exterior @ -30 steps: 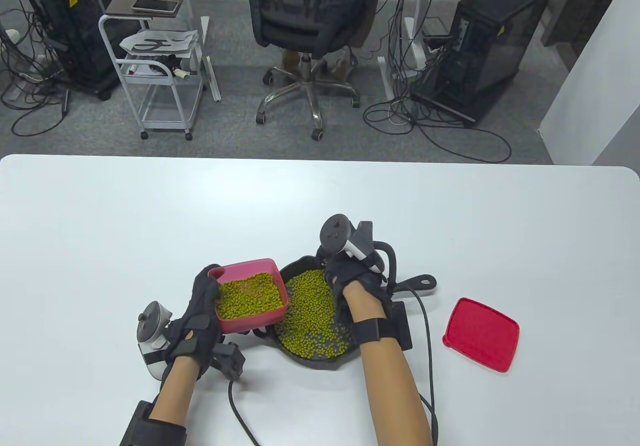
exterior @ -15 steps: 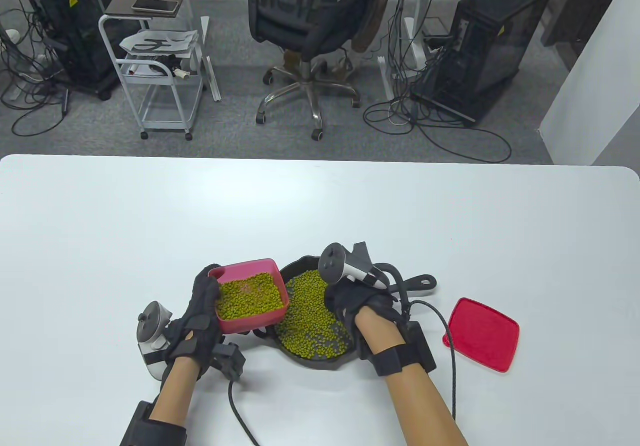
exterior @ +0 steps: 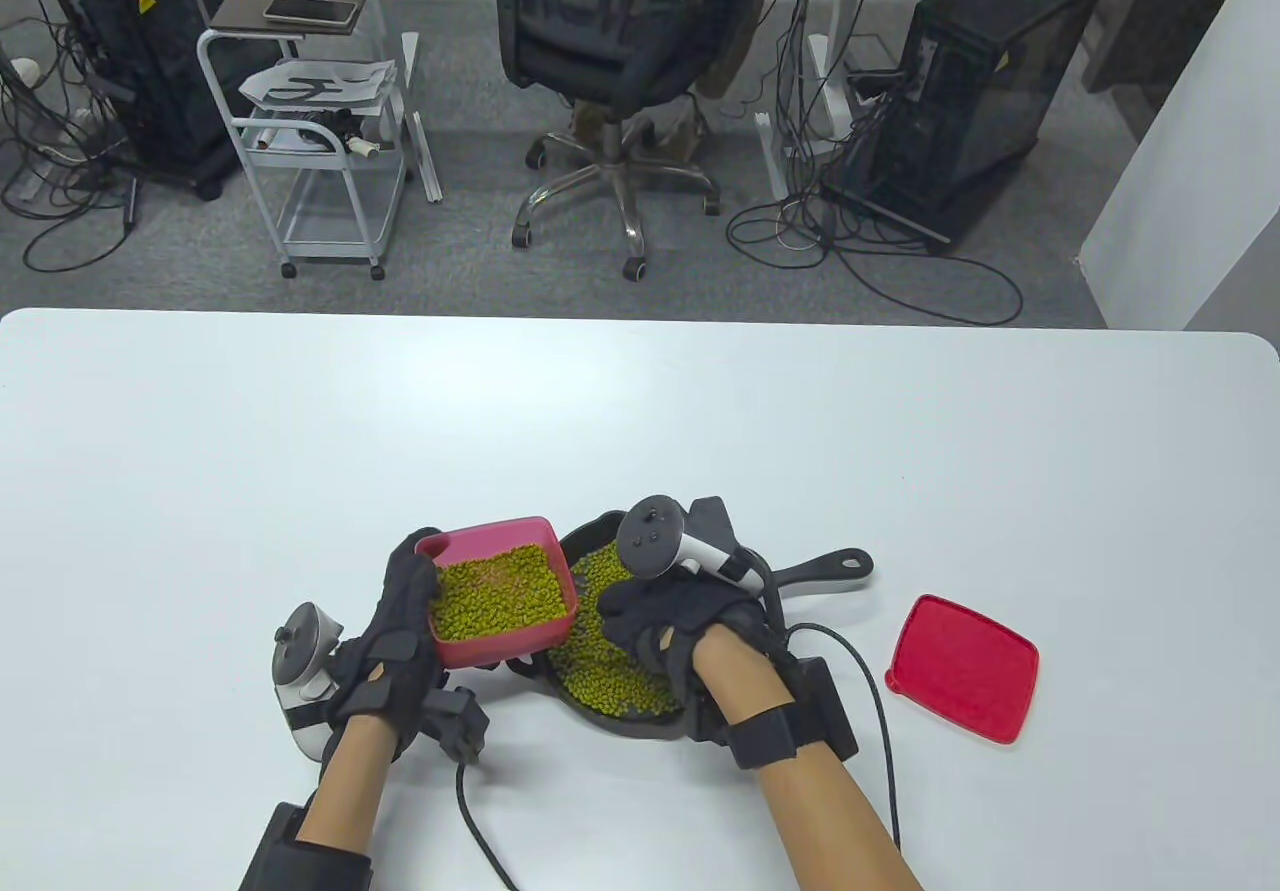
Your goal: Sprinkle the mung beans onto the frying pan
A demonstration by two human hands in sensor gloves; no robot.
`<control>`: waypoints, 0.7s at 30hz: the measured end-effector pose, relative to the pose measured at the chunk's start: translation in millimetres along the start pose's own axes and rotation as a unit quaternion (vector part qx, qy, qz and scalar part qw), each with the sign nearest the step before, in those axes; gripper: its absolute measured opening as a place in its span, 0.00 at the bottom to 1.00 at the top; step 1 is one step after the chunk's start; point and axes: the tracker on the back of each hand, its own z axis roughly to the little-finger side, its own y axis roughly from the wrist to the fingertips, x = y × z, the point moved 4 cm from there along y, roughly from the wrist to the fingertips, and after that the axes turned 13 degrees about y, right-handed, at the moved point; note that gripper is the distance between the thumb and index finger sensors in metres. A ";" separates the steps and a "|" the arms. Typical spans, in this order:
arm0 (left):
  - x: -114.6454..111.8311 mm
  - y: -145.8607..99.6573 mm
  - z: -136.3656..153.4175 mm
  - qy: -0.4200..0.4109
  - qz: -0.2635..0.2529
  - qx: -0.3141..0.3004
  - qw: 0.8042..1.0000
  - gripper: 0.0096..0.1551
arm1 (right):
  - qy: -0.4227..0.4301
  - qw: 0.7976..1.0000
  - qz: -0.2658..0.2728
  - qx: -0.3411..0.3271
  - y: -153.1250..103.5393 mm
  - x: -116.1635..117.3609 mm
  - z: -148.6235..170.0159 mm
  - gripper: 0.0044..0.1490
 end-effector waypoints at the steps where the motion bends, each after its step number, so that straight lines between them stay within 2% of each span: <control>1: 0.0 0.0 0.1 0.000 0.000 0.000 1.000 0.41 | 0.010 1.000 -0.004 -0.006 -0.4 -1.2 0.9 0.35; 7: 0.0 -0.2 0.1 0.001 -0.002 0.000 1.000 0.41 | 0.110 0.993 -0.003 -0.046 -15.4 -20.3 -2.5 0.35; 10: -0.4 0.2 0.2 0.011 -0.002 -0.001 1.000 0.41 | 0.139 0.987 0.031 -0.080 -30.4 -37.4 -16.0 0.34; 13: -1.6 0.4 0.3 0.014 -0.001 -0.002 1.000 0.41 | 0.153 0.981 0.040 -0.115 -41.6 -46.0 -34.2 0.34; 17: -3.2 0.4 0.4 0.019 0.002 -0.004 1.000 0.41 | 0.170 0.971 0.036 -0.165 -52.3 -47.4 -66.7 0.34; 21: -7.1 -0.6 1.0 0.026 0.008 -0.004 1.000 0.41 | 0.150 0.967 0.035 -0.203 -53.4 -39.2 -96.9 0.33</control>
